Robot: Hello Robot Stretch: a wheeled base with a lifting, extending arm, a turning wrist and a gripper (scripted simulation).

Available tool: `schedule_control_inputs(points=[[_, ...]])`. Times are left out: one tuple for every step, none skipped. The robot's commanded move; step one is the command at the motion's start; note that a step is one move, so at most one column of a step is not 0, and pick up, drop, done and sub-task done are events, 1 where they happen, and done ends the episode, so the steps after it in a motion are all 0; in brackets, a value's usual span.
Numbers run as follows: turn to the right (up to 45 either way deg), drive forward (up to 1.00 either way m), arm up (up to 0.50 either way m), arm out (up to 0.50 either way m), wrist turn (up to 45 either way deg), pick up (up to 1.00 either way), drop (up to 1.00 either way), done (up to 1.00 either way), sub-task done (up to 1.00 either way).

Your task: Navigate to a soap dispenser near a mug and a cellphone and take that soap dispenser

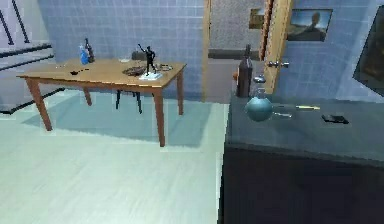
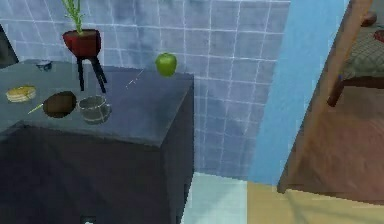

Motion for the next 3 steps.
schedule_control_inputs(points=[[0.0,0.55,0.0,0.0,0.0,0.0,0.0,0.0,0.0],[-42.0,0.0,0.0,0.0,0.0,0.0,0.0,0.0,0.0],[0.0,0.0,0.5,0.0,0.0,0.0,0.0,0.0,0.0]])
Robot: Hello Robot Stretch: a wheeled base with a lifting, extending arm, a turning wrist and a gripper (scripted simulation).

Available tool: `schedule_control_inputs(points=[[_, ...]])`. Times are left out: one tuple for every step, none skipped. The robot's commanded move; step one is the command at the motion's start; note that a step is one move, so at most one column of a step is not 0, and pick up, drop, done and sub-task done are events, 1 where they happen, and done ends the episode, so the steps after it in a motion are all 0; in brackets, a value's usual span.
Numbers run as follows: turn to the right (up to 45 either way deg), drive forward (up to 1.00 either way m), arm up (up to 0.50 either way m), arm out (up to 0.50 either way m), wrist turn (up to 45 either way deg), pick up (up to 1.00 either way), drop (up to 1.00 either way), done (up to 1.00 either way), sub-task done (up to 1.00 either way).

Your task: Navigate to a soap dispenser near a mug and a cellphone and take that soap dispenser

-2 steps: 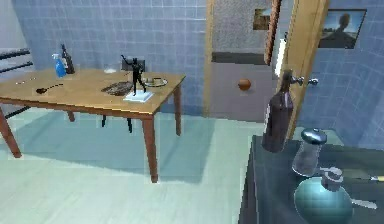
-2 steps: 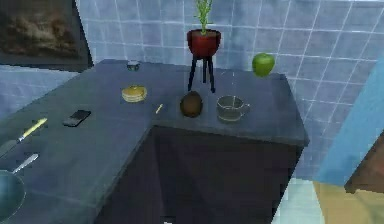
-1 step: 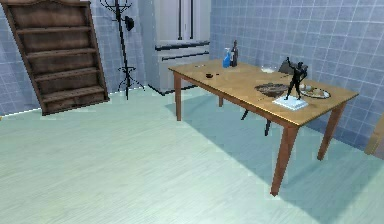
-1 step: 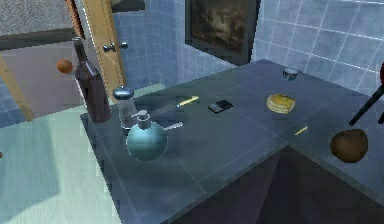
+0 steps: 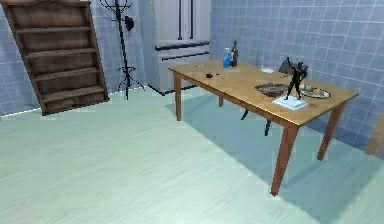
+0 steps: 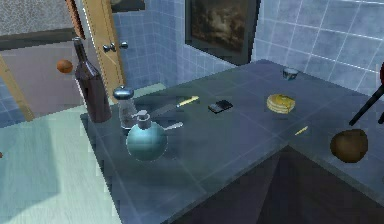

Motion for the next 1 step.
schedule_control_inputs(points=[[0.0,0.0,0.38,0.0,0.0,0.0,0.0,0.0,0.0]])
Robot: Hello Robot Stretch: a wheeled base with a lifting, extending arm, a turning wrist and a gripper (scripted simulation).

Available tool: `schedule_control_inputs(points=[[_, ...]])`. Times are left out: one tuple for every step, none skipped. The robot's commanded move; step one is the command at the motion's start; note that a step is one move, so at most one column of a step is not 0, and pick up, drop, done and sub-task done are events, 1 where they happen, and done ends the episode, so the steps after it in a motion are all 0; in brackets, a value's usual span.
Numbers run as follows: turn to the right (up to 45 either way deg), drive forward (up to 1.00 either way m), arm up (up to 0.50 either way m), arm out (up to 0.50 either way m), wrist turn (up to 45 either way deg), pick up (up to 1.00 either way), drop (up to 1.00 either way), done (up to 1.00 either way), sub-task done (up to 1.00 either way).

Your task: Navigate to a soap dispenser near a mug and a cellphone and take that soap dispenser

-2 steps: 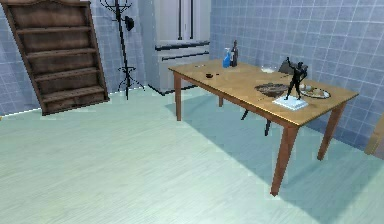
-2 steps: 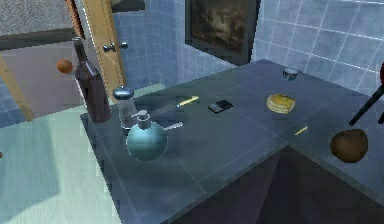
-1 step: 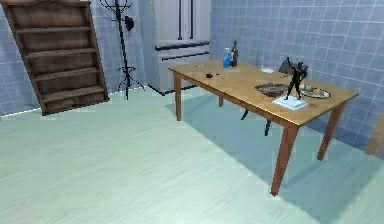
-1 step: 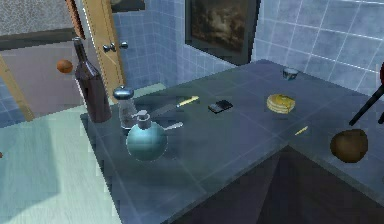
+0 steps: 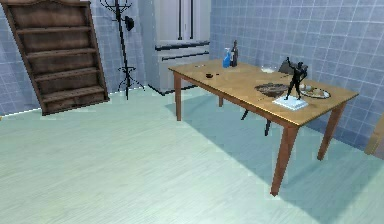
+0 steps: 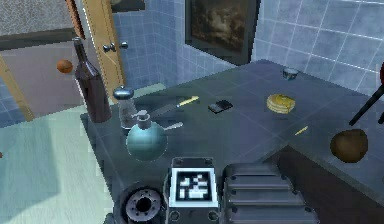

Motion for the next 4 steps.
schedule_control_inputs(points=[[0.0,0.0,0.0,0.16,0.0,0.0,0.0,0.0,0.0],[0.0,0.0,0.0,0.0,45.0,0.0,0.0,0.0,0.0],[0.0,0.0,0.0,0.0,45.0,0.0,0.0,0.0,0.0],[0.0,0.0,0.0,0.0,45.0,0.0,0.0,0.0,0.0]])
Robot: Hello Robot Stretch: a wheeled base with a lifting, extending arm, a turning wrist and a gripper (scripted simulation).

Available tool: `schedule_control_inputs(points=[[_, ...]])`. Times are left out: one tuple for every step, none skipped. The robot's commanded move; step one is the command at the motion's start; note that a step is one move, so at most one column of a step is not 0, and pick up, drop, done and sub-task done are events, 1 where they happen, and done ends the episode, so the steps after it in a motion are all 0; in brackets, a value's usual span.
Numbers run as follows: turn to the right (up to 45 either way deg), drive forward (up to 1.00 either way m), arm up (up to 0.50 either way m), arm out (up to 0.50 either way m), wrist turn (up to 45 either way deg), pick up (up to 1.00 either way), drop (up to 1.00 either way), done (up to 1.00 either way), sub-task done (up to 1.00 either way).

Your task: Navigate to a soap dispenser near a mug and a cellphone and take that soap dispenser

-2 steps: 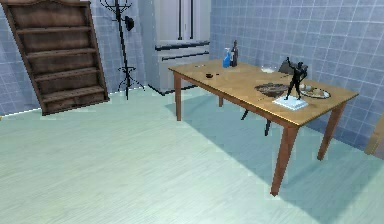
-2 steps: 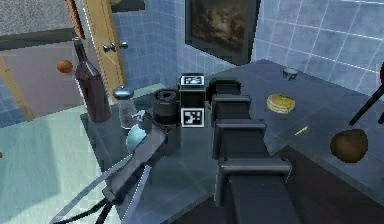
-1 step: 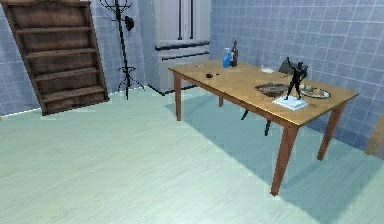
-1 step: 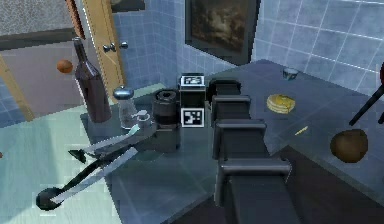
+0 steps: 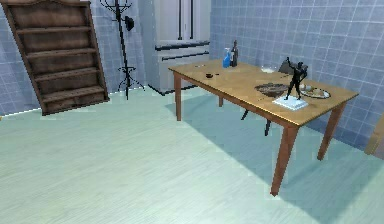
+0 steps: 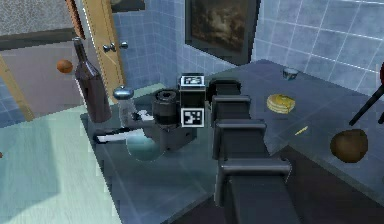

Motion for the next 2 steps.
schedule_control_inputs(points=[[0.0,0.0,0.0,0.0,15.0,0.0,0.0,0.0,0.0],[0.0,0.0,0.0,0.0,0.0,1.0,0.0,0.0,0.0]])
